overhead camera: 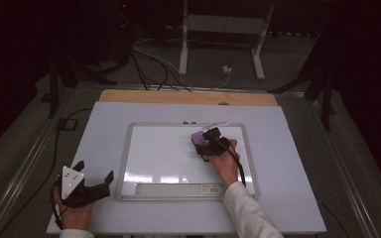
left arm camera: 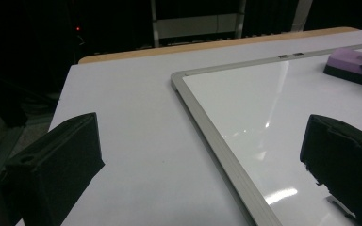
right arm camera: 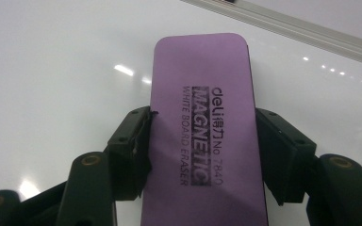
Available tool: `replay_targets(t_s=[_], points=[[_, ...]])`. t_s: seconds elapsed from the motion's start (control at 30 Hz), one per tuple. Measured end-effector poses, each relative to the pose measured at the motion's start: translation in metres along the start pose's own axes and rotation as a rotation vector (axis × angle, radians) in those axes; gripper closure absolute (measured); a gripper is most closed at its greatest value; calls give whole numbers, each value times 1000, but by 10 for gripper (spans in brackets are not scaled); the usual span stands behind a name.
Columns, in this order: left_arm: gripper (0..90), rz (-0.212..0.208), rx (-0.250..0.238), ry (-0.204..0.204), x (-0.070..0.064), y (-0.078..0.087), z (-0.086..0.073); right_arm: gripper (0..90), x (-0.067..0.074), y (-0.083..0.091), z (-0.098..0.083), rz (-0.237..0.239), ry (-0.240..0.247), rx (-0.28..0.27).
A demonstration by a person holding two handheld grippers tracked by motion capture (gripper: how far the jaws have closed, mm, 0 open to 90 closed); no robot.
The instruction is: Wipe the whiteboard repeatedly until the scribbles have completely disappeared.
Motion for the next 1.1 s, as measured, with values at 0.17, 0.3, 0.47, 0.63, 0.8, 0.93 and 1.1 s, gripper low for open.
replay_targets(t_s=[0.17, 0.3, 0.47, 0.63, 0.8, 0.93, 1.1], points=[[4, 0, 1, -1, 0, 0, 0, 410, -14, 5, -6, -15, -14, 4], [4, 0, 4, -3, 0, -1, 0, 410, -21, 10, -12, -10, -26, 10], [4, -1, 5, -4, -1, -1, 0, 410, -15, 15, -19, 33, -29, 15], [4, -1, 6, -5, -1, -1, -1, 408, 6, 20, -27, 90, 22, 4], [4, -1, 5, -4, -1, -1, -1, 407, 14, 22, -29, 103, 42, -1], [4, 0, 8, -3, -1, -1, -1, 367, 15, 22, -29, 120, 33, 0], [4, -1, 8, -4, -1, -2, -1, 293, 18, 25, -29, 117, 69, -32]])
Point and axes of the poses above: each handheld gripper's, and its own axes: y roughly backward along the jaws, z roughly out of its top, x roughly to its left, the point moved 9 cm from there along -y, roughly forward along the jaws, and after that the axes turned 4 degrees about -z, right-handed, at the moved point
